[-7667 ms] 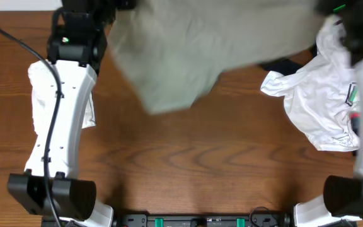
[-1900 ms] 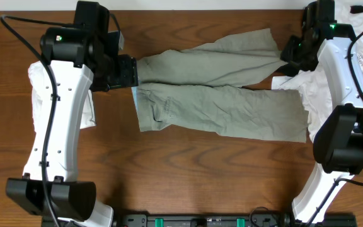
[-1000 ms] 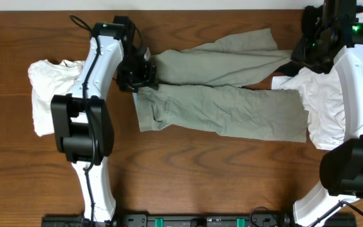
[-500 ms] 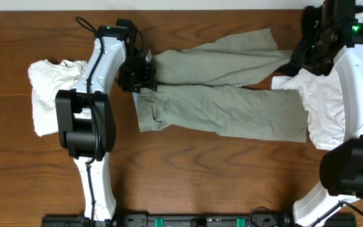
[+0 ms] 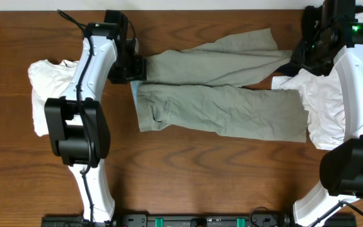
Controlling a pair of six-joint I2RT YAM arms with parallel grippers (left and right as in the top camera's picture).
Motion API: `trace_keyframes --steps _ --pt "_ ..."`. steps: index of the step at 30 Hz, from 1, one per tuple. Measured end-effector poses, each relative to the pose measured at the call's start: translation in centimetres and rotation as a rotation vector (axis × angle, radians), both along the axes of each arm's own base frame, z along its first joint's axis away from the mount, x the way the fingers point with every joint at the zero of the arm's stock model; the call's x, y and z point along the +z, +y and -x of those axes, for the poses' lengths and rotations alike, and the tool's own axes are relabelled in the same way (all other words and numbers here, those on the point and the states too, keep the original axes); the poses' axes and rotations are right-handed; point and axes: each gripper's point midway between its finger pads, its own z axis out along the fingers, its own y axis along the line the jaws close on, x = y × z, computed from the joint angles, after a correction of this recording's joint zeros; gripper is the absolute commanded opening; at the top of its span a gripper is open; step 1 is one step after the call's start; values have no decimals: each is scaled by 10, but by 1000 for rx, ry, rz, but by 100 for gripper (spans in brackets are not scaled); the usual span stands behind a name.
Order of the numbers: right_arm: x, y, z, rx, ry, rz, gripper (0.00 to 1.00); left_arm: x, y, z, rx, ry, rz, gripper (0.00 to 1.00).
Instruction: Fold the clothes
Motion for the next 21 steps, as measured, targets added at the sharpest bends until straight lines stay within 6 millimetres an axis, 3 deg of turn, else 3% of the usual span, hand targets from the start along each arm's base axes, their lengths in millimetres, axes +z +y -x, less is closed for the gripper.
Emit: trace_keyframes --steps 7,13,17,19,21 --pt "0 0 1 0 4 0 40 -20 -14 9 -9 76 81 65" --pt "0 1 1 1 5 -3 40 -26 -17 15 -8 106 100 65" --pt "0 1 1 3 5 -7 40 -31 -18 20 -5 124 107 44" --pt "0 2 1 3 6 -8 39 -32 -21 23 -9 135 127 6" --pt "0 2 1 4 5 -10 40 -31 -25 25 -12 141 151 6"
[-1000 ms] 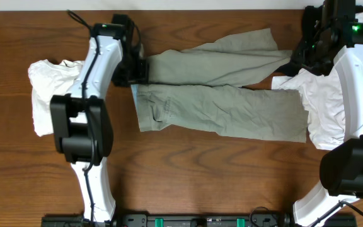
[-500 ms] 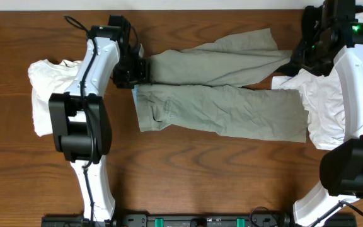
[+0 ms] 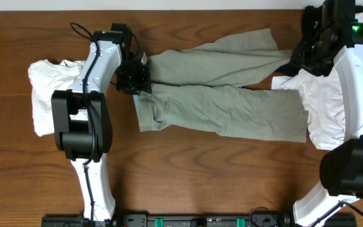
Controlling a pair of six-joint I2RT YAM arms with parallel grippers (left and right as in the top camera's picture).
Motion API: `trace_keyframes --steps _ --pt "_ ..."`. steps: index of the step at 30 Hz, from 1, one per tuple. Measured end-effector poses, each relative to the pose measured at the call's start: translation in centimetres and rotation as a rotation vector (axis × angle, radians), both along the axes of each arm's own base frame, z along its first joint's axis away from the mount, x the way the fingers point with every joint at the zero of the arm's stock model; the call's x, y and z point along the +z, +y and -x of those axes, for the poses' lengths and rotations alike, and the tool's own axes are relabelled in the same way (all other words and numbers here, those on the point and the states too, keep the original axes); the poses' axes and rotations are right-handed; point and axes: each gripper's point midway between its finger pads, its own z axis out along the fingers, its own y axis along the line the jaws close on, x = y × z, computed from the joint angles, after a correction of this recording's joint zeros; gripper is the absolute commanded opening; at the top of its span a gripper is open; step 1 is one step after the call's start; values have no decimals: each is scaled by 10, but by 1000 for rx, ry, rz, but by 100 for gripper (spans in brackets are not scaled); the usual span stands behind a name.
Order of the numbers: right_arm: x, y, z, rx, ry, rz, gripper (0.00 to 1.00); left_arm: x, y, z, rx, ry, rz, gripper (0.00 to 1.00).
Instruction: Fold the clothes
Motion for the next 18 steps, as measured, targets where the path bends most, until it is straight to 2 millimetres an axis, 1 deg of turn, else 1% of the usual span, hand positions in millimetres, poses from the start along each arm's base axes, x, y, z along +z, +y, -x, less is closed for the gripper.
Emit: trace_keyframes --steps 3,4,6,8,11,12,14,15,16,18 --pt "0 0 0 1 0 -1 40 2 -4 5 -9 18 26 6" --pt "0 0 0 1 0 -2 40 3 -4 9 -16 34 29 6" --pt "0 1 0 2 -1 -4 39 6 -5 22 -28 84 37 6" --pt "0 1 -1 1 -5 -4 40 16 -4 42 -42 150 41 6" --pt "1 1 -2 1 -8 -3 40 48 -5 81 -63 255 60 6" --pt "1 1 -2 2 -9 -3 40 67 -6 96 -72 285 69 6" --pt "1 1 -2 2 -9 -3 40 96 -10 114 -94 274 80 6" --pt "1 1 -2 1 -10 -3 40 109 -14 118 -113 228 86 6" --pt "1 1 -2 1 -10 -3 40 123 -20 122 -136 182 91 9" --pt "1 1 -2 1 -9 -3 40 139 -31 131 -191 122 98 38"
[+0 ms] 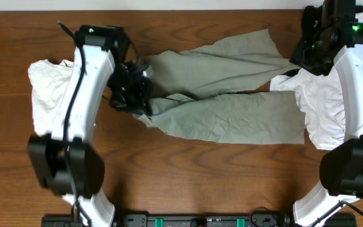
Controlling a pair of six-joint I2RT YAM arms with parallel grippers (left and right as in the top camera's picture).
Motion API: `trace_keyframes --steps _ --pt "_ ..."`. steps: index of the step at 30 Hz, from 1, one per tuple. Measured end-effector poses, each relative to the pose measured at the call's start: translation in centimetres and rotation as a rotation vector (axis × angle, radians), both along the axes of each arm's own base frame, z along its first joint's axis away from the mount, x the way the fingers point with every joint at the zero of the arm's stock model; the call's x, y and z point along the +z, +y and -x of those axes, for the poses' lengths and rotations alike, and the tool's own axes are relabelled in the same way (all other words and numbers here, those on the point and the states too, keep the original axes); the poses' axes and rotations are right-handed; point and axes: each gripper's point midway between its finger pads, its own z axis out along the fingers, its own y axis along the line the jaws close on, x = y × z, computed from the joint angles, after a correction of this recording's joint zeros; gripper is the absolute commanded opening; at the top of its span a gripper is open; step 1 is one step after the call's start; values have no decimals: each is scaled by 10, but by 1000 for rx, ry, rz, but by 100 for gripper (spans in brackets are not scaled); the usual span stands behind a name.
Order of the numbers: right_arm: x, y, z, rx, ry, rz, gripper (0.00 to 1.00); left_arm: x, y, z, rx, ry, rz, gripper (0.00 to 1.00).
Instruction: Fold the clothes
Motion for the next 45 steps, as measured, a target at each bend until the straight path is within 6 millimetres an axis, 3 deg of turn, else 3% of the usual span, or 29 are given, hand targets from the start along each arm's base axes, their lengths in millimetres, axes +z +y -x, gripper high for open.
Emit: trace_keyframes --steps 1,3,7,8,11,13,15,18,19,21,26,30,33,39,42,43,45 --pt "0 0 0 0 2 0 40 6 -8 8 -33 -21 8 44" --pt "0 0 1 1 4 0 40 9 -22 24 -93 -25 13 44" --pt "-1 0 1 0 6 0 40 -5 -43 60 -205 52 -2 45" --pt "-1 0 1 1 6 0 40 -10 -47 70 -232 79 -12 41" --pt "-1 0 1 4 6 1 40 -24 -49 91 -289 136 -65 36" --pt "-1 0 2 5 7 1 40 -30 -43 93 -288 137 -128 37" --pt "-1 0 2 7 7 2 41 -37 -32 81 -252 97 -207 37" --pt "-2 0 5 11 20 3 41 -49 -23 41 -162 -41 -265 41" --pt "-2 1 7 14 28 3 41 -52 -20 25 -121 -92 -276 47" --pt "-3 1 8 19 36 4 41 -55 -12 -2 -58 -174 -290 68" --pt "-4 1 13 32 53 7 41 -54 17 -64 133 -347 -308 72" --pt "-5 1 14 38 59 9 41 -59 48 -79 236 -337 -328 72" --pt "-5 1 14 40 59 9 41 -75 62 -82 284 -269 -312 72" --pt "-5 1 14 41 60 9 41 -122 54 -75 289 -82 -244 72" --pt "-5 1 14 41 60 9 41 -135 38 -63 270 22 -168 66" --pt "-5 1 14 41 60 9 41 -137 33 -60 265 48 -137 54" --pt "-5 1 14 41 60 9 41 -137 22 -56 254 83 -72 20"
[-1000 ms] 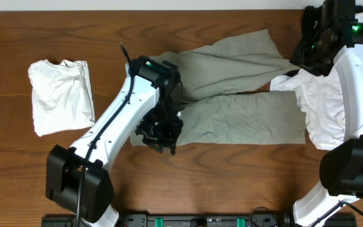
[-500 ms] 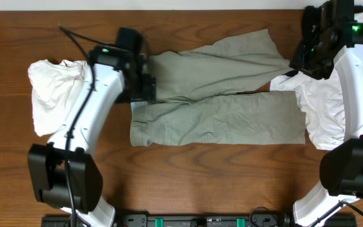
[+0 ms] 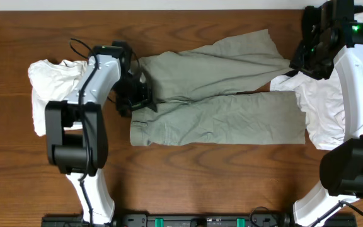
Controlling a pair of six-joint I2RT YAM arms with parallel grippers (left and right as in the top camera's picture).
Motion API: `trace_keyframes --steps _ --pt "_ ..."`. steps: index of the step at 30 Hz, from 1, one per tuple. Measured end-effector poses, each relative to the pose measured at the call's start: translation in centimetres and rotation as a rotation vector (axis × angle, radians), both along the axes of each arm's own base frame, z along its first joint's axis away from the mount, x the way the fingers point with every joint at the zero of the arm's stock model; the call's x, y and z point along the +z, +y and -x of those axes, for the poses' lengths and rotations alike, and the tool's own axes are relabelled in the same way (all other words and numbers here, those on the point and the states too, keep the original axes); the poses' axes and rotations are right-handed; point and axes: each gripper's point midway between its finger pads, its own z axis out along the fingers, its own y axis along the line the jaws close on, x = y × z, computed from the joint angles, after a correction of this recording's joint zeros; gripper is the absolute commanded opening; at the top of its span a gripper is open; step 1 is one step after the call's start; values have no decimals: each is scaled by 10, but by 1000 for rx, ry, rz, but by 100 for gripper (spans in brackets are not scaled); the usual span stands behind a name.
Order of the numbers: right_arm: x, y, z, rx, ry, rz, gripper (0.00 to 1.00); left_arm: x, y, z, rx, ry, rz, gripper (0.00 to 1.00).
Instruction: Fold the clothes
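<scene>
A pair of olive-green pants (image 3: 219,107) lies flat across the middle of the table, waist to the left and both legs running right. The upper leg (image 3: 232,53) angles toward the back right; the lower leg (image 3: 244,123) lies straight. My left gripper (image 3: 136,98) sits at the waistband's left edge, between the two leg tops; its fingers are dark and I cannot make out their state. My right gripper (image 3: 300,60) hangs at the far right by the upper leg's hem, fingers hidden under the wrist.
A crumpled white garment (image 3: 43,94) lies at the left, beside the left arm. A larger pile of white clothing (image 3: 323,110) lies at the right under the right arm, touching the pants' hems. Wooden table (image 3: 200,183) in front.
The left gripper has moved slightly right and back toward the waistband. The bunched, slanted waist now lies flat and squared, with its lower corner spread toward the front left. The right arm is unchanged.
The left gripper was at the waistband's back left corner with the pants lying flat. It then sat lower on the waist edge. Then the waist was pulled forward and bunched. Now the pants lie flat again, the lower half shifted nearer the front. The right arm stayed put.
</scene>
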Motion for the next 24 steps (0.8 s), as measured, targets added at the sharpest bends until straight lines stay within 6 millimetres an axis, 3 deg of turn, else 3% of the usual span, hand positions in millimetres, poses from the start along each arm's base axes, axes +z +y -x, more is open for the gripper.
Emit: trace_keyframes --steps 1,7,10,14,16,19,24 --pt "0 0 0 0 0 0 41 2 -4 1 -1 6 29 9" --pt "0 0 0 0 0 0 41 30 -27 21 -65 36 212 6" --pt "0 0 0 0 -1 0 41 61 -34 41 -120 43 289 6" --pt "0 0 0 0 -1 0 41 108 -47 83 -232 51 340 6" --pt "0 0 1 0 2 0 41 121 -54 102 -295 62 336 6" --pt "-3 1 9 6 38 -1 41 123 -65 118 -409 44 308 6" --pt "-9 2 40 26 168 2 42 104 -76 157 -546 144 255 6"
